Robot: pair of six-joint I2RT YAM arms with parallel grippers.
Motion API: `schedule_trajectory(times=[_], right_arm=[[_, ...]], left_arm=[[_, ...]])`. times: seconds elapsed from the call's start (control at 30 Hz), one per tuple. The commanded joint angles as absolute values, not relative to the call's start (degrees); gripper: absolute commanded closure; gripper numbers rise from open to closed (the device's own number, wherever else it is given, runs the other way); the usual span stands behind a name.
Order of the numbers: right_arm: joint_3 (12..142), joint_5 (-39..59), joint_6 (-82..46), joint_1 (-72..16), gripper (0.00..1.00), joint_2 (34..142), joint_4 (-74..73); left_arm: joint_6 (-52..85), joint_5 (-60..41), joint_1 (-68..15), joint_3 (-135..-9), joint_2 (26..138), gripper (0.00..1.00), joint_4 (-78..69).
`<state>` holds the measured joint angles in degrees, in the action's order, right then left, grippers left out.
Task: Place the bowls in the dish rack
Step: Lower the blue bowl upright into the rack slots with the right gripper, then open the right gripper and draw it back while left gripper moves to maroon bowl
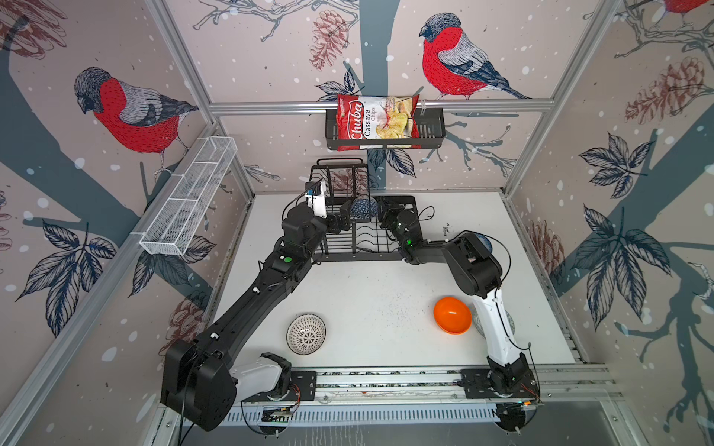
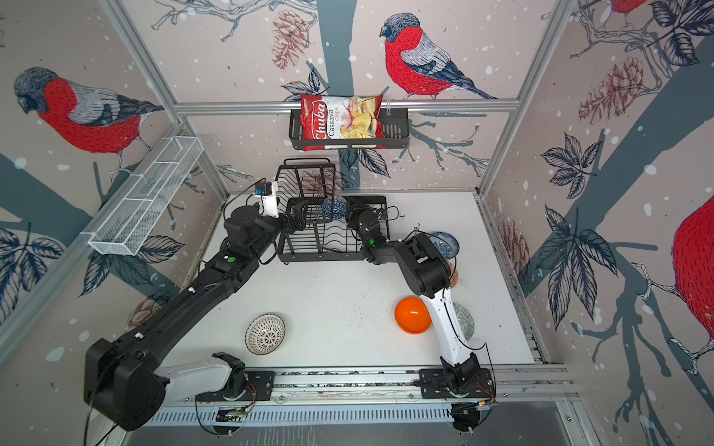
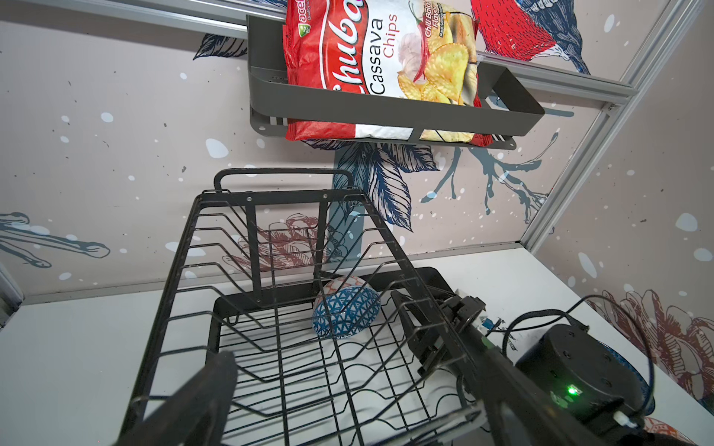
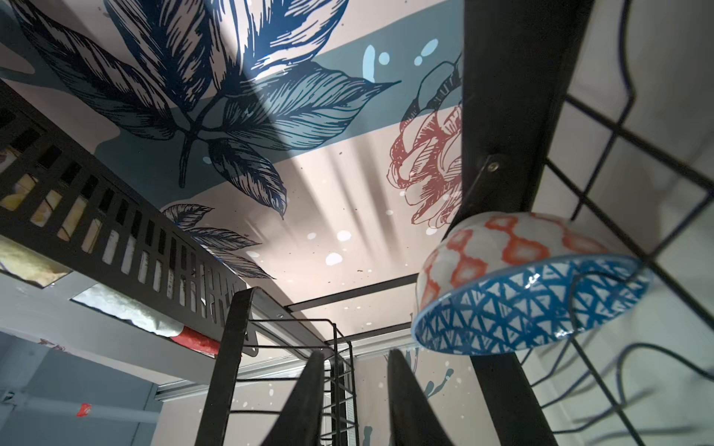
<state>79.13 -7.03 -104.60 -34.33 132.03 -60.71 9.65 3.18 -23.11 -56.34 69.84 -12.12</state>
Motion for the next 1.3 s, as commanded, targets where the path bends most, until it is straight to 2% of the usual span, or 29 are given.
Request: schedule_trajectory(times=[0.0,0.27,0.47,0.63,0.83,1.07,1.27], right_arm=[[76.45,-4.7,-100.97,-33.3,0.68,128.67,-59.62],[71.46,4.39,-91.05,-28.69,0.55,119.8,-47.51],[66.91,5.18,-80.25,-27.43,0.41,111.39,-36.89],[69.21,6.38,-68.66,-26.57,0.23,105.26,-24.72],[70.09,3.46,-57.32,-27.34,0.01,98.61,-15.35],[68.28,0.45,-48.51,-28.07,0.0,92.12,-8.27],[63.2,-2.91,-44.43,-27.99,0.0,85.56,-6.94]], left_arm=[[10.62,2.86,-22.86,-56.86,69.68,0.03,-13.03],[10.64,3.56,-22.03,-56.86,68.9,0.03,-11.98],[9.77,7.0,-21.86,-60.03,67.9,0.03,-7.1],[12.22,8.66,-21.8,-63.22,66.77,0.03,1.21],[18.28,12.2,-21.73,-65.23,65.66,0.03,15.79],[28.07,14.9,-21.03,-62.57,60.73,0.03,26.03],[38.57,11.06,-20.25,-57.51,58.3,0.03,33.44]])
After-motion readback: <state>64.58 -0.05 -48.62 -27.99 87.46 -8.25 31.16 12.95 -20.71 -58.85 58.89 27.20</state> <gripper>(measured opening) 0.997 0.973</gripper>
